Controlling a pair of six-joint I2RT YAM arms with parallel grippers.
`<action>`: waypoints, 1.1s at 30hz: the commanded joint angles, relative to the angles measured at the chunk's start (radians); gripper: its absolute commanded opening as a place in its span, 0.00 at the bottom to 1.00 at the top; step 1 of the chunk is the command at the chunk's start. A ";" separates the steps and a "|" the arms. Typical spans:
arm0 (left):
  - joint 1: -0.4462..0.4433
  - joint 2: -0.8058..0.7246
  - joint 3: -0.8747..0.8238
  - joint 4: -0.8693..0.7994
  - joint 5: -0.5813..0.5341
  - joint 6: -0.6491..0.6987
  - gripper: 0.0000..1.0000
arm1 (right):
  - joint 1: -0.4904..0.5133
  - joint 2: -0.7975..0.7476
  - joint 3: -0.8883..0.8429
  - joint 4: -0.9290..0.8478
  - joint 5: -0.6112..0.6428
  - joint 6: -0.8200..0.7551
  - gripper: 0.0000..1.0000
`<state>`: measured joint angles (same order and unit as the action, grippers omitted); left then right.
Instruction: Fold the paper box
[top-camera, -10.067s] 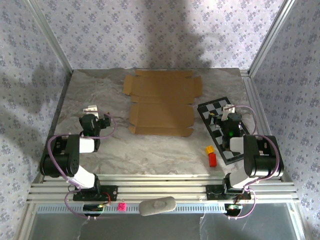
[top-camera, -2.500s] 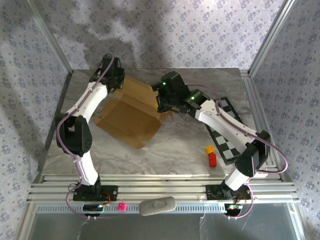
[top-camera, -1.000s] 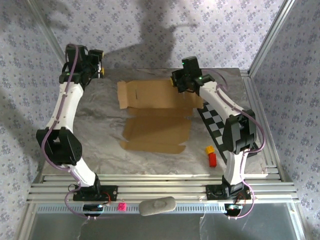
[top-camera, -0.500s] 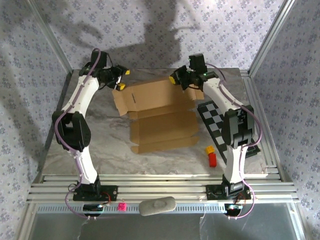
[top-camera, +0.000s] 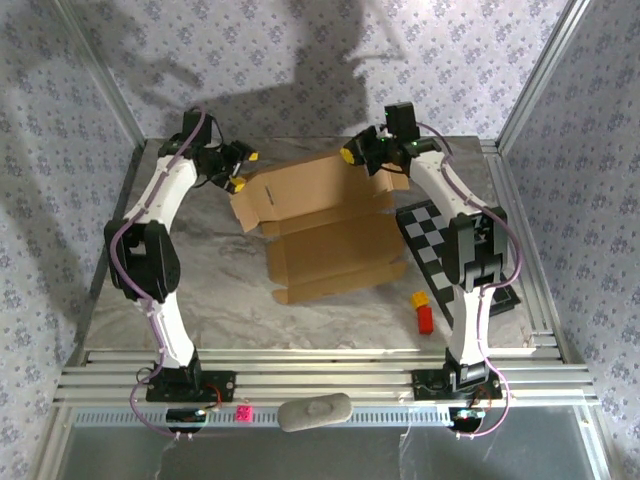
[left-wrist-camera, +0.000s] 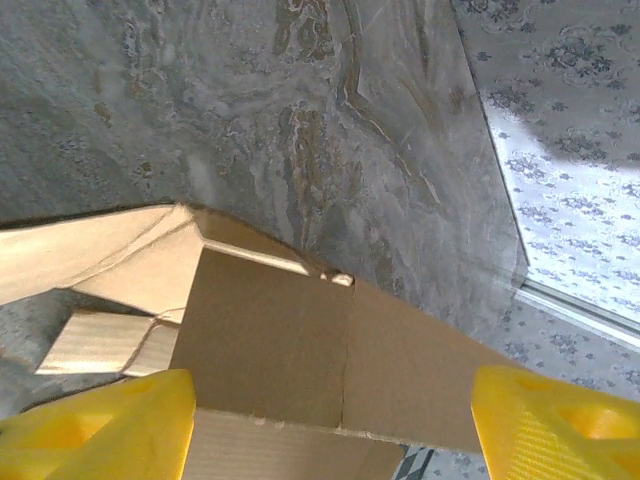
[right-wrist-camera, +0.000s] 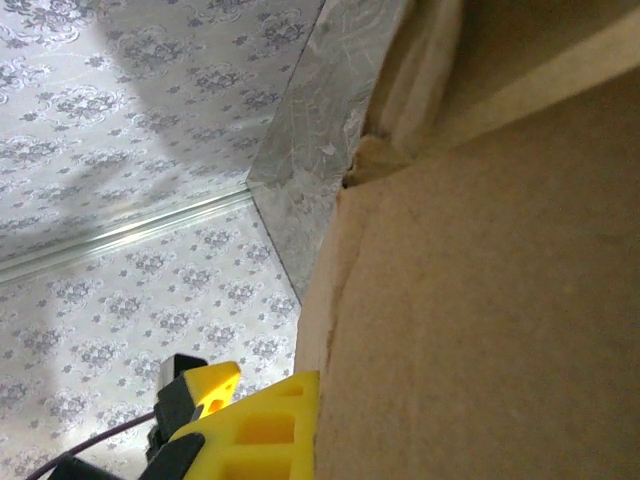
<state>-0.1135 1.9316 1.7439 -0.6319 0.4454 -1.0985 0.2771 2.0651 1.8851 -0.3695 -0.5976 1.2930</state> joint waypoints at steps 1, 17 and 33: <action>-0.016 0.024 -0.001 0.137 0.050 -0.053 0.72 | -0.006 0.018 0.031 0.002 -0.027 -0.006 0.00; -0.057 0.005 -0.052 0.190 0.070 -0.148 0.44 | -0.026 0.020 -0.007 0.062 -0.044 0.038 0.00; -0.059 -0.092 -0.195 0.280 -0.023 -0.352 0.00 | 0.041 -0.285 -0.442 0.461 0.280 0.101 0.62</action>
<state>-0.1703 1.8954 1.5471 -0.3576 0.4549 -1.3602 0.2756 1.9163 1.5444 -0.1410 -0.4713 1.3537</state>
